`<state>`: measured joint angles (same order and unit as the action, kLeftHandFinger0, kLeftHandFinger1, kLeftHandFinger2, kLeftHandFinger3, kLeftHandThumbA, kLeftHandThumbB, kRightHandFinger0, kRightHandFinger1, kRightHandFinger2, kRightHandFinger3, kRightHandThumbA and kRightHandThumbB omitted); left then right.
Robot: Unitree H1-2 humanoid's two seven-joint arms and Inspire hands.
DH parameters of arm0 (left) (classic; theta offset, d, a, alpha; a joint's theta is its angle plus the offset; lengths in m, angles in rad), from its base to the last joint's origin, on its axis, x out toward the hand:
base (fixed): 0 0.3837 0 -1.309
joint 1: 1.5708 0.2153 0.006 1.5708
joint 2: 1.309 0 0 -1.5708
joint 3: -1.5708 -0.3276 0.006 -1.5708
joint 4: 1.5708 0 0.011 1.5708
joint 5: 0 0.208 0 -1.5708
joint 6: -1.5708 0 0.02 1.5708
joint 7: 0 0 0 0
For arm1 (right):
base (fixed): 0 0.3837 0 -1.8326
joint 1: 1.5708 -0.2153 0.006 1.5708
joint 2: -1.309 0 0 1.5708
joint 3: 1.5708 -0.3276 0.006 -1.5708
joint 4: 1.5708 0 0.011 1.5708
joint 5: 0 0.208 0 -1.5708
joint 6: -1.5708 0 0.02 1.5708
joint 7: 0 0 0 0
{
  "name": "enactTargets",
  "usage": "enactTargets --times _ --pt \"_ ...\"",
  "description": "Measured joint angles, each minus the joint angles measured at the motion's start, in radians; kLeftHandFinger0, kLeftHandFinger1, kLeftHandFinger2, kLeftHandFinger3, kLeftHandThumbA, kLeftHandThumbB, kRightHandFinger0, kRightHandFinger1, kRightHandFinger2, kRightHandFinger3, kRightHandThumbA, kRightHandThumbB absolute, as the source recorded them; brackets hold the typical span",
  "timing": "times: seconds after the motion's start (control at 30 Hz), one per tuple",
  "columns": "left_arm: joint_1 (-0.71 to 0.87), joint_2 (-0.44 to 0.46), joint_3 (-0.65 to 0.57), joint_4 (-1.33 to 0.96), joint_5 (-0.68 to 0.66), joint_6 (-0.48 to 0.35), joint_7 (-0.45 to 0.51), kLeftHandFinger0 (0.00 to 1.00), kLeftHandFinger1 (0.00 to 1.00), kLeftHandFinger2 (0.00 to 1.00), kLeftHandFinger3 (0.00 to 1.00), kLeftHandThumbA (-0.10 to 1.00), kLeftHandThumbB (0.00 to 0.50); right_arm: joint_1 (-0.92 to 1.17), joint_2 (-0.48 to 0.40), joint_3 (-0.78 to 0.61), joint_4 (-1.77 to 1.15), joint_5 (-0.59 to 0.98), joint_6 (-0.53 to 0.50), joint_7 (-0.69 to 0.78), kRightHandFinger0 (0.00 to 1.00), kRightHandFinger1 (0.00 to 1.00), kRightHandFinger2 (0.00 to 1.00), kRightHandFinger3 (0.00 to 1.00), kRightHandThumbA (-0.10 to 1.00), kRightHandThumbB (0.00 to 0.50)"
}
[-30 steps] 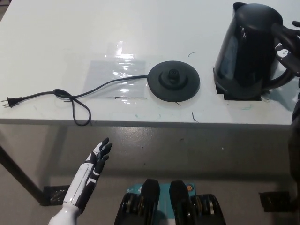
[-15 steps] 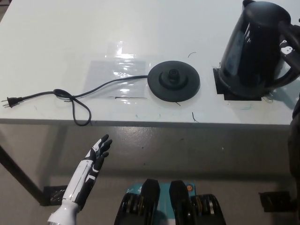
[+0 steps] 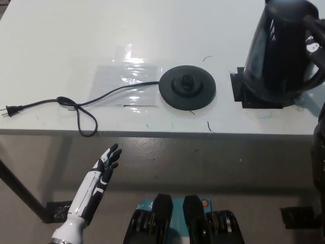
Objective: A kettle and its base are kept separately on the desk infront of the robot and the robot uses its right hand to lift the kettle by its handle and places it on its base to align it correctly.
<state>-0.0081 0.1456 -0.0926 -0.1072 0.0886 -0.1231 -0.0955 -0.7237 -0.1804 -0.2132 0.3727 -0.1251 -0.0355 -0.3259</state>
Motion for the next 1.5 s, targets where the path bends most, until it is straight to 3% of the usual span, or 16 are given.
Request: enactTargets --times 0.1,0.37,0.7,0.8,0.87,0.9,1.0,1.03,1.1,1.23,1.33,1.5 --pt "-0.001 0.000 0.000 0.000 0.000 0.000 0.000 1.00 1.00 1.00 1.00 1.00 0.192 -0.015 0.001 0.017 -0.029 -0.033 0.000 -0.026 0.00 0.23 0.73 0.82 -0.10 0.137" --pt "-0.001 0.001 0.001 0.000 0.000 0.000 -0.001 1.00 1.00 1.00 1.00 1.00 0.183 -0.063 0.021 0.030 -0.040 -0.052 -0.018 -0.053 0.00 0.28 0.77 0.82 -0.10 0.138" --pt "-0.002 0.002 0.001 0.000 0.000 0.002 -0.002 1.00 1.00 1.00 1.00 1.00 0.184 -0.091 0.048 0.055 -0.037 -0.074 -0.025 -0.077 0.03 0.36 0.81 0.86 -0.10 0.169" --pt "-0.001 0.002 0.001 0.000 0.000 0.004 -0.003 1.00 1.00 1.00 1.00 1.00 0.185 -0.110 0.063 0.069 -0.037 -0.085 -0.024 -0.080 0.01 0.34 0.80 0.86 -0.10 0.158" --pt "-0.002 0.002 0.001 0.000 0.000 0.006 -0.004 1.00 1.00 1.00 1.00 1.00 0.177 -0.124 0.077 0.080 -0.033 -0.089 -0.024 -0.083 0.02 0.33 0.74 0.78 -0.10 0.181" --pt "-0.002 0.002 0.001 0.000 0.000 0.006 -0.005 1.00 1.00 1.00 1.00 1.00 0.176 -0.130 0.081 0.084 -0.030 -0.091 -0.024 -0.084 0.00 0.31 0.72 0.76 -0.10 0.160" --pt "-0.002 0.003 0.001 0.000 0.000 0.007 -0.010 1.00 1.00 1.00 1.00 1.00 0.176 -0.155 0.104 0.105 -0.021 -0.103 -0.024 -0.088 0.01 0.33 0.77 0.75 -0.10 0.162" --pt "-0.002 0.003 0.001 0.000 0.000 0.007 -0.010 1.00 1.00 1.00 1.00 1.00 0.174 -0.164 0.115 0.115 -0.018 -0.108 -0.024 -0.090 0.01 0.32 0.74 0.69 -0.10 0.176" --pt "-0.002 0.003 0.000 0.000 0.001 0.007 -0.010 1.00 1.00 1.00 1.00 1.00 0.171 -0.175 0.125 0.127 -0.012 -0.114 -0.024 -0.092 0.00 0.27 0.73 0.70 -0.10 0.176" --pt "-0.003 0.004 0.000 0.001 0.002 0.007 -0.010 1.00 1.00 1.00 1.00 1.00 0.173 -0.198 0.153 0.143 0.008 -0.128 -0.024 -0.098 0.01 0.35 0.80 0.77 -0.10 0.154" --pt "-0.004 0.006 0.000 0.002 0.002 0.008 -0.011 1.00 1.00 1.00 1.00 1.00 0.176 -0.205 0.187 0.156 0.014 -0.131 -0.024 -0.101 0.03 0.39 0.83 0.76 -0.10 0.172" --pt "-0.006 0.010 0.000 0.004 0.002 0.008 -0.011 1.00 1.00 1.00 1.00 1.00 0.185 -0.208 0.226 0.177 0.030 -0.133 -0.024 -0.102 0.00 0.34 0.79 0.77 -0.10 0.151"
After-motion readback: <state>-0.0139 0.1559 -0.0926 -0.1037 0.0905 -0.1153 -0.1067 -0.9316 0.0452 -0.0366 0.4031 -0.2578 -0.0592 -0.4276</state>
